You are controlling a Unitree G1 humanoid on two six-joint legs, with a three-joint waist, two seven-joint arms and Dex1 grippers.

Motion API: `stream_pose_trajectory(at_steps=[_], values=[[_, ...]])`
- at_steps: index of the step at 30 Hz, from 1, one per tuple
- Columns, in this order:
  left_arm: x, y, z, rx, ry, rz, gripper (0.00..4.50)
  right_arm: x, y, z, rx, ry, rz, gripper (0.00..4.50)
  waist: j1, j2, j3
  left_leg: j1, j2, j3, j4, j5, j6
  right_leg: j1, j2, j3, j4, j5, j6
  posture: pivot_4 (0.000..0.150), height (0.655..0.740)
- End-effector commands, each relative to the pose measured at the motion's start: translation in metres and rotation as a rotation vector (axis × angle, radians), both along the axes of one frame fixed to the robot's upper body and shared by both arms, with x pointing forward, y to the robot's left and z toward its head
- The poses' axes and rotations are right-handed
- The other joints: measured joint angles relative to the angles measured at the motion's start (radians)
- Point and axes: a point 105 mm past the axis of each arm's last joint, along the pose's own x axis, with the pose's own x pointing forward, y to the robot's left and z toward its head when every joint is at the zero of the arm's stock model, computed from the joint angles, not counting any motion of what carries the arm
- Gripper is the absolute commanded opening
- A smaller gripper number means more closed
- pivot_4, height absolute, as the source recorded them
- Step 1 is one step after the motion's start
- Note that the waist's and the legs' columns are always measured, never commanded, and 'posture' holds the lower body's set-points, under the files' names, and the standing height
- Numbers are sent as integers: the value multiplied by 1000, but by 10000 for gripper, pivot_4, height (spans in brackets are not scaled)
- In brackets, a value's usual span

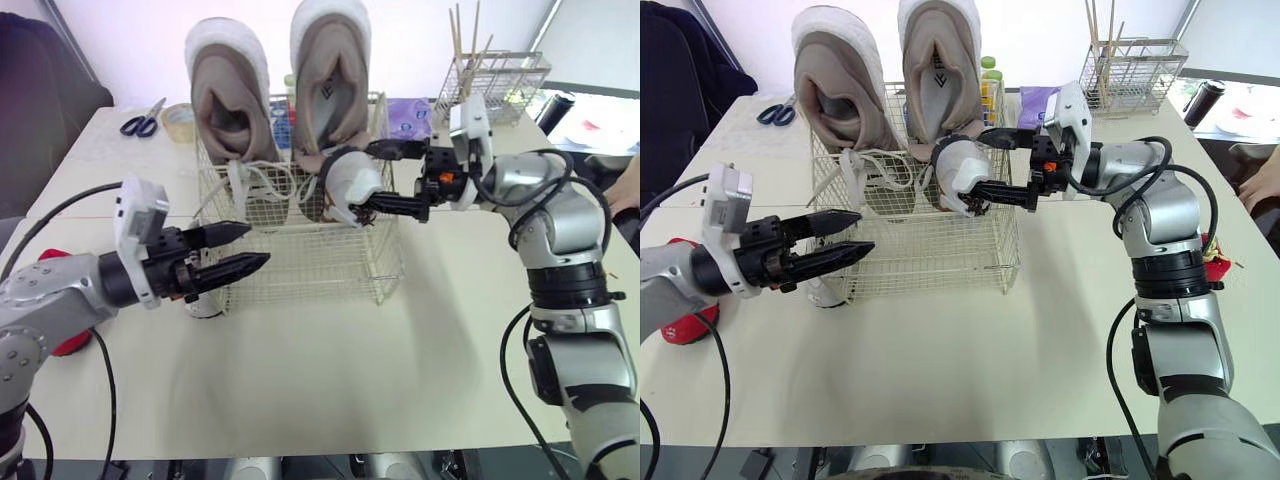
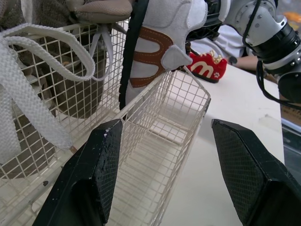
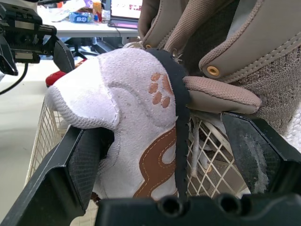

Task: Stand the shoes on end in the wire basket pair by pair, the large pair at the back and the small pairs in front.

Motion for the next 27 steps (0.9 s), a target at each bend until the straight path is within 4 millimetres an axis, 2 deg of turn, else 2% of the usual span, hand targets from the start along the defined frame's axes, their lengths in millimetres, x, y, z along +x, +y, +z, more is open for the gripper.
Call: stream_pose_trajectory(at_steps=[1,10,15,18,21,23,24,26,27], values=[[0,-2,5,-5,-34,-12,31202,-9,-5,25,22,-82,5,42826,0,0,0,0,0,0,0,0,0,0,0,0,0,0,0,1500,7400],[0,1,3,-4,-29,-2,31202,-41,-12,38,-2,-83,60,42826,2,0,0,0,0,0,0,0,0,0,0,0,0,0,0,1500,7400],[1,2,3,0,-28,-2,31202,-49,-18,38,-22,-72,52,42826,2,0,0,0,0,0,0,0,0,0,0,0,0,0,0,1500,7400],[1,5,6,1,-35,5,31202,-52,-24,45,-15,-82,26,42826,3,0,0,0,0,0,0,0,0,0,0,0,0,0,0,1500,7400],[0,10,16,-11,-53,31,31202,-55,-37,67,41,-118,-5,42826,3,0,0,0,0,0,0,0,0,0,0,0,0,0,0,1500,7400],[1,25,36,-47,-91,107,31202,-65,-48,97,156,-140,21,42826,2,0,0,0,0,0,0,0,0,0,0,0,0,0,0,1500,7400],[1,31,43,-60,-100,138,31202,-70,-50,106,194,-144,39,42826,1,0,0,-1,1,0,0,0,0,0,0,0,0,0,0,1500,7400],[-1,53,59,-85,-108,224,31202,-81,-45,125,286,-141,125,42826,-2,0,0,0,1,-1,0,0,0,-1,0,0,0,0,0,1500,7400],[-3,66,66,-89,-112,277,36714,-85,-38,126,296,-126,169,44175,-5,0,0,0,2,-1,-1,0,0,-1,0,0,0,0,0,1500,7400]])
